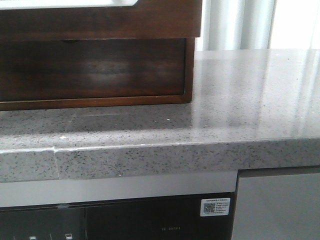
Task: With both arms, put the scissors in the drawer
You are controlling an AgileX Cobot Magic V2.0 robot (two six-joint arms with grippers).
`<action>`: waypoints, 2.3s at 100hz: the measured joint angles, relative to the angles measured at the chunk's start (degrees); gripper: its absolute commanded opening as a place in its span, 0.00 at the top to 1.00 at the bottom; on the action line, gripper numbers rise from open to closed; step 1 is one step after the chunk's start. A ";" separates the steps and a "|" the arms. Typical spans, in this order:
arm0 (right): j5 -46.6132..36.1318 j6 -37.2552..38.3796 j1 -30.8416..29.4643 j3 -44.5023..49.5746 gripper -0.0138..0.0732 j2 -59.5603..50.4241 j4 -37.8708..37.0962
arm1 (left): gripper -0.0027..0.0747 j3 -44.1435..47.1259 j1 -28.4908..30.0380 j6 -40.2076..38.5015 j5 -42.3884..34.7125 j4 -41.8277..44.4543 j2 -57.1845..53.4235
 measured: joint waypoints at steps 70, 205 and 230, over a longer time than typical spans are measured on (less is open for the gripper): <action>-0.14 -0.12 0.21 0.00 0.92 8.22 -0.42 | 0.56 0.00 0.00 0.00 0.00 0.00 0.00; -0.96 5.78 0.21 0.00 0.92 -3.74 -0.75 | 0.85 0.00 0.00 0.00 2.89 -0.13 -10.27; -0.69 10.53 0.21 0.56 0.91 -9.61 -0.65 | 0.99 0.00 0.00 -4.45 9.53 -0.62 -17.71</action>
